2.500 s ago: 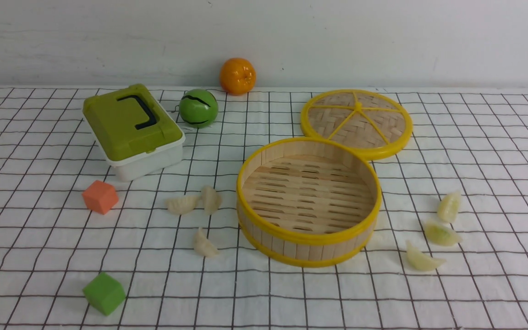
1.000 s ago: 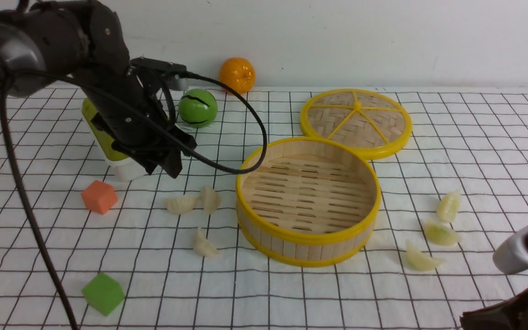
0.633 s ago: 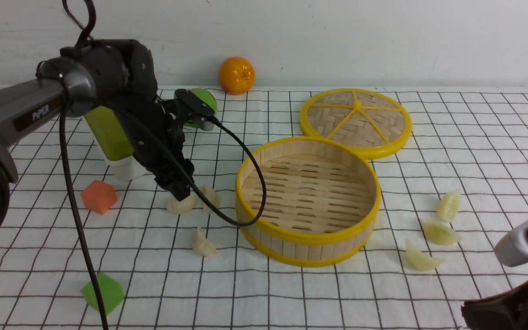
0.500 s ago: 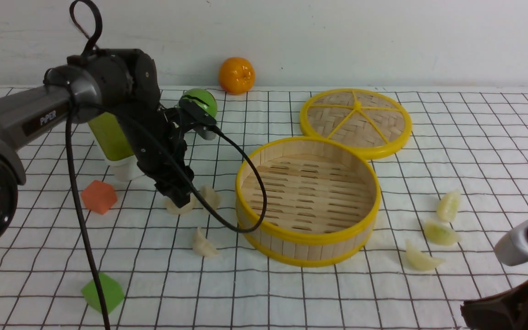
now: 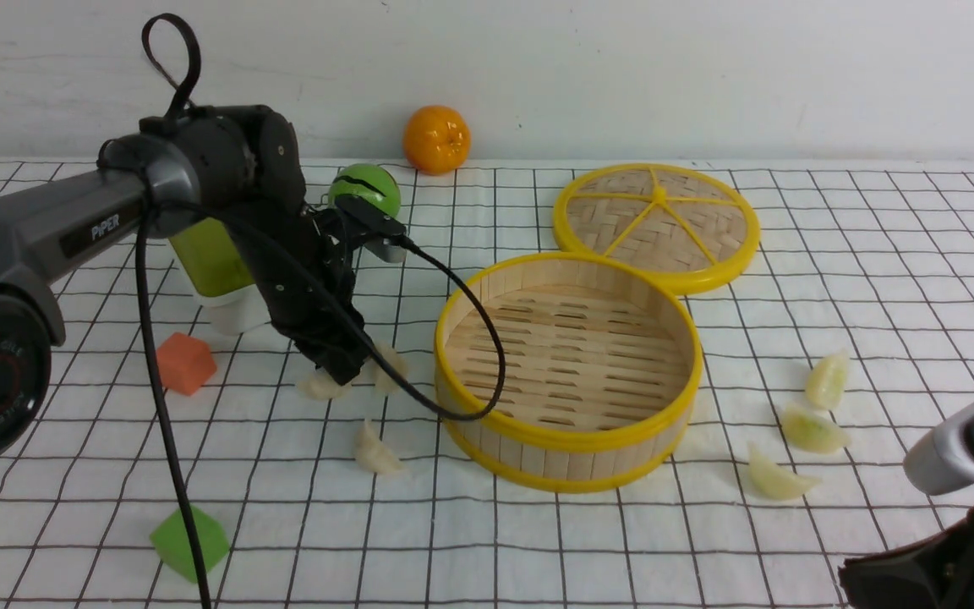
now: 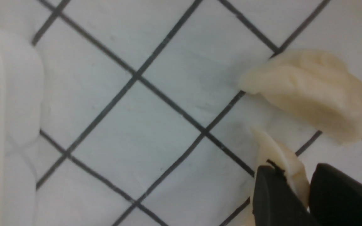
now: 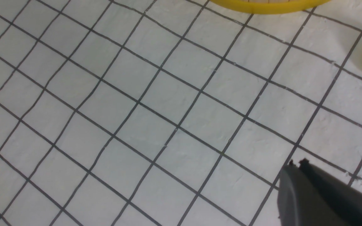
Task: Put the dumplings into the steamer on the table with the white tablecloth.
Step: 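Reach for and grasp a dumpling on the table with the left gripper, then place the dumpling into the bamboo steamer basket with the left gripper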
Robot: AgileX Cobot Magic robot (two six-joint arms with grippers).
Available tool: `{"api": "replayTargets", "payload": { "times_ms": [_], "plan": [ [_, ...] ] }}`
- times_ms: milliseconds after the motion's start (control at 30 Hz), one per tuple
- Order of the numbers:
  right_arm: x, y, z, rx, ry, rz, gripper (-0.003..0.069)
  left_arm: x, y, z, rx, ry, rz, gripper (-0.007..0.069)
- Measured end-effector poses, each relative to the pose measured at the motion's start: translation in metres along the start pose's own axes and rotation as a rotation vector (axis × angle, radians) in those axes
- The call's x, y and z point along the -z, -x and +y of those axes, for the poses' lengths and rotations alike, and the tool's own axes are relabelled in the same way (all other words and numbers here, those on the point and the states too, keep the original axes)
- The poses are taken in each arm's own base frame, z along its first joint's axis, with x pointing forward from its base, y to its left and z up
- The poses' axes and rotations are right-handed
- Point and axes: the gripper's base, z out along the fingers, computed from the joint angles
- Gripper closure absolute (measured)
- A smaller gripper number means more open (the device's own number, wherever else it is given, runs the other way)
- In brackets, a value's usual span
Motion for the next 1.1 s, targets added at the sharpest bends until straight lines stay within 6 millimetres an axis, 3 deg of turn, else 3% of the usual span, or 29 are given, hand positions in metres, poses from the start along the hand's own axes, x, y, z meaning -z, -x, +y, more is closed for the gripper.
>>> {"api": "replayTargets", "payload": {
  "times_ms": [167, 300, 533, 633, 733, 767, 833, 867, 967, 1000, 1100],
  "plan": [
    [0.0, 0.0, 0.0, 0.0, 0.0, 0.0, 0.0657, 0.001, -0.001, 0.003, 0.284, 0.043, 0.019, 0.0483],
    [0.0, 0.0, 0.0, 0.0, 0.0, 0.0, 0.0653, 0.01, -0.005, 0.004, 0.379, 0.078, 0.04, 0.0483],
    [0.0, 0.0, 0.0, 0.0, -0.002, -0.002, 0.0648, 0.06, 0.001, -0.004, 0.417, 0.054, -0.071, 0.0483],
    [0.0, 0.001, -0.001, 0.0, -0.012, -0.015, 0.0644, 0.09, 0.013, -0.019, 0.482, -0.076, -0.212, 0.0483],
    [0.0, 0.002, -0.001, -0.007, -0.012, -0.021, 0.0641, 0.103, 0.032, -0.041, 0.517, -0.192, -0.306, 0.0483],
    [0.0, 0.002, -0.001, -0.008, -0.011, -0.021, 0.064, 0.105, 0.035, -0.045, 0.519, -0.203, -0.316, 0.0484],
    [0.0, 0.003, -0.001, -0.021, -0.005, -0.027, 0.0639, 0.106, 0.055, -0.073, 0.53, -0.249, -0.357, 0.0484],
    [0.0, 0.003, -0.001, -0.023, -0.004, -0.028, 0.0639, 0.103, 0.056, -0.075, 0.526, -0.25, -0.354, 0.0484],
    [0.0, 0.003, 0.0, -0.035, 0.002, -0.033, 0.0634, 0.088, 0.082, -0.109, 0.534, -0.212, -0.382, 0.0487],
    [0.0, 0.003, 0.0, -0.036, 0.002, -0.033, 0.0634, 0.088, 0.084, -0.112, 0.534, -0.2, -0.387, 0.0487],
    [0.0, 0.003, 0.001, -0.044, 0.015, -0.028, 0.0629, 0.061, 0.098, -0.124, 0.541, -0.08, -0.391, 0.0489]
  ]
}}
